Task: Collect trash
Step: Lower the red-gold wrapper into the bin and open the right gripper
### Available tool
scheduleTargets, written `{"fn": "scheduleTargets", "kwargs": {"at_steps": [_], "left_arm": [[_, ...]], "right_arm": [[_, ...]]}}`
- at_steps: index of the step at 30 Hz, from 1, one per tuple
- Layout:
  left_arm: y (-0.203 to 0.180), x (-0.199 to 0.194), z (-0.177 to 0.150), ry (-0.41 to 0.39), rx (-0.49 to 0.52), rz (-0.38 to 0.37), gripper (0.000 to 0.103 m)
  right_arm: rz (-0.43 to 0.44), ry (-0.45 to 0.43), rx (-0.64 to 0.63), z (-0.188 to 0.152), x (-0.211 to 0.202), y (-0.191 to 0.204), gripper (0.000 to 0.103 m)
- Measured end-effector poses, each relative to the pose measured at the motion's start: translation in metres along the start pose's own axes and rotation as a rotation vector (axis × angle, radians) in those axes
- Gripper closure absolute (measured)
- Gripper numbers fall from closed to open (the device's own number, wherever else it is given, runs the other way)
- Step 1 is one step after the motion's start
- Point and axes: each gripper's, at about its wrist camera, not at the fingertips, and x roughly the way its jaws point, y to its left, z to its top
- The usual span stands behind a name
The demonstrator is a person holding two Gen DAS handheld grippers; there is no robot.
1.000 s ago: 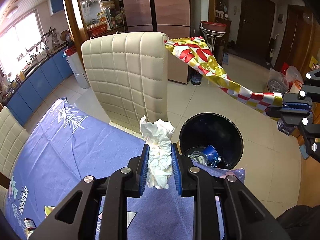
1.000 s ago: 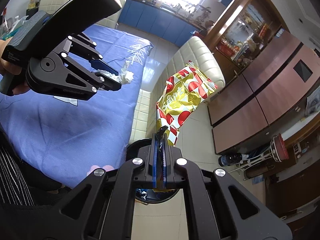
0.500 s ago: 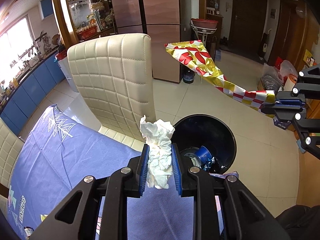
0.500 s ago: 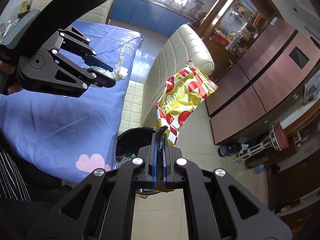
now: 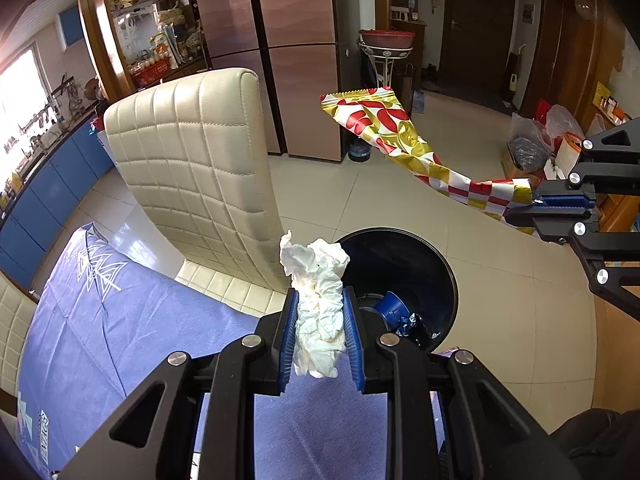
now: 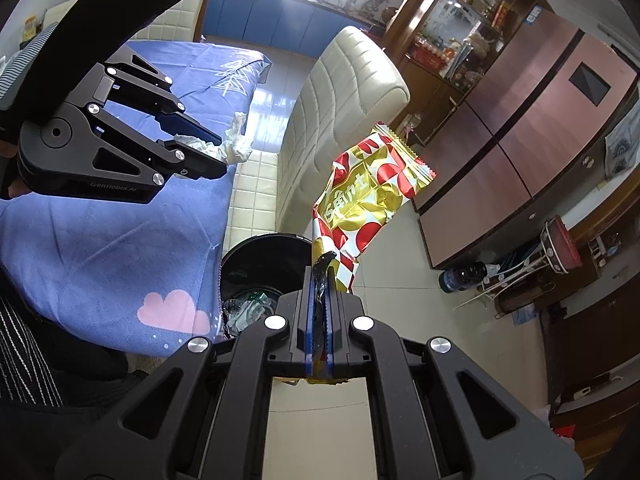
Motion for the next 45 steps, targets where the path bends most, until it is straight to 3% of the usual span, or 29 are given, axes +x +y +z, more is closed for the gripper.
{"fn": "scheduleTargets", "kwargs": {"at_steps": [38, 45], "left_arm": [[-0.01, 0.002, 0.007, -0.007, 0.031, -0.02, 0.079], [-0.008, 0.004, 0.008, -0.005, 0.03, -0.021, 0.079]], "right_arm": [[0.039, 0.051, 0.032, -0.007, 0.016, -0.008, 0.098], [0.005, 0.055, 0.016, -0.007, 0.017, -0.01, 0.095]]}}
